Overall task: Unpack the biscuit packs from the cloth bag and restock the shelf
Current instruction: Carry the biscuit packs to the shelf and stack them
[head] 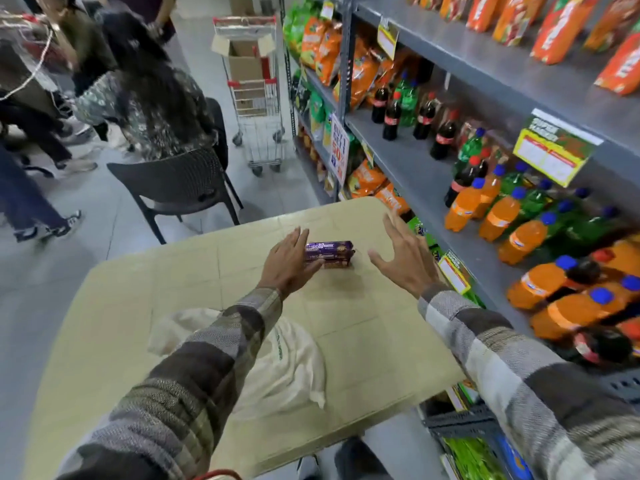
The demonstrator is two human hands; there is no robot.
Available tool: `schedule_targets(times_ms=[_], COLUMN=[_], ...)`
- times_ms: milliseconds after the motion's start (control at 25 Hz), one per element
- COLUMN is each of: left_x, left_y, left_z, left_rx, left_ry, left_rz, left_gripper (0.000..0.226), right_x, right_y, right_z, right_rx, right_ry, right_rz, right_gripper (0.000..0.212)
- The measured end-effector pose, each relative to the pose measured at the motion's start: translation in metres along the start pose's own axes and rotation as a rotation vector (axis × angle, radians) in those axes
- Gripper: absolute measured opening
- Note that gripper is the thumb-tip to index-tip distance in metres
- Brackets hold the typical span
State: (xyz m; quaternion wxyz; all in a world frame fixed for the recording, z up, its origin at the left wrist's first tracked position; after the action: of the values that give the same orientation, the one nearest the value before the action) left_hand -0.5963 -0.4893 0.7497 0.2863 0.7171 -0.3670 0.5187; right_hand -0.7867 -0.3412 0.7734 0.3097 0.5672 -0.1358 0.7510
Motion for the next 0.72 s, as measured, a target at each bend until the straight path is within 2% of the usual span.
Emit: schedule_targets(times_ms=[240,480,560,720], left_x=[-0.072,-0.118,-0.136,-0.161], left_y=[0.065,0.141,0.153,0.158], left_z=[0.040,0.078,0.091,0.107], left_rx=[0.058,0.097,0.108,0.095], left_ry=[0.049,0.105,0.123,0.147], left_rz=[0.208,0.265,0.335,0.353], left_gripper=[0.082,0.084,0.076,0.040], right_x=[-0.086,-0.181,-0.209,-0.242], right_y=[0.083,0.142,0.151,0.161], right_z=[-0.017,-0.014,-0.010,-0.005], right_rx=[0.039,0.114,0.137,0.126], right_ry=[-0.012,-0.071,-0.101,-0.158], right_rz=[0.278,0.542,0.610,0.681], right_gripper=[0.092,0.096,0.086,0.042])
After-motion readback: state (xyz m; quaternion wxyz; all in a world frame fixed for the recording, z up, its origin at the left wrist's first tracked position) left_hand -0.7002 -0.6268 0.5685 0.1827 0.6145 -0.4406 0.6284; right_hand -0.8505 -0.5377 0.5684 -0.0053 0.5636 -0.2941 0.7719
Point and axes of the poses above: each hand's wrist, its own y-axis towards the middle knuckle, its own x-axis out of the back of the hand, z = x × y, the point moved 6 cm from there along y, towards the middle knuckle, and after that the axes turned 8 degrees about -x, right-handed, at the moved point
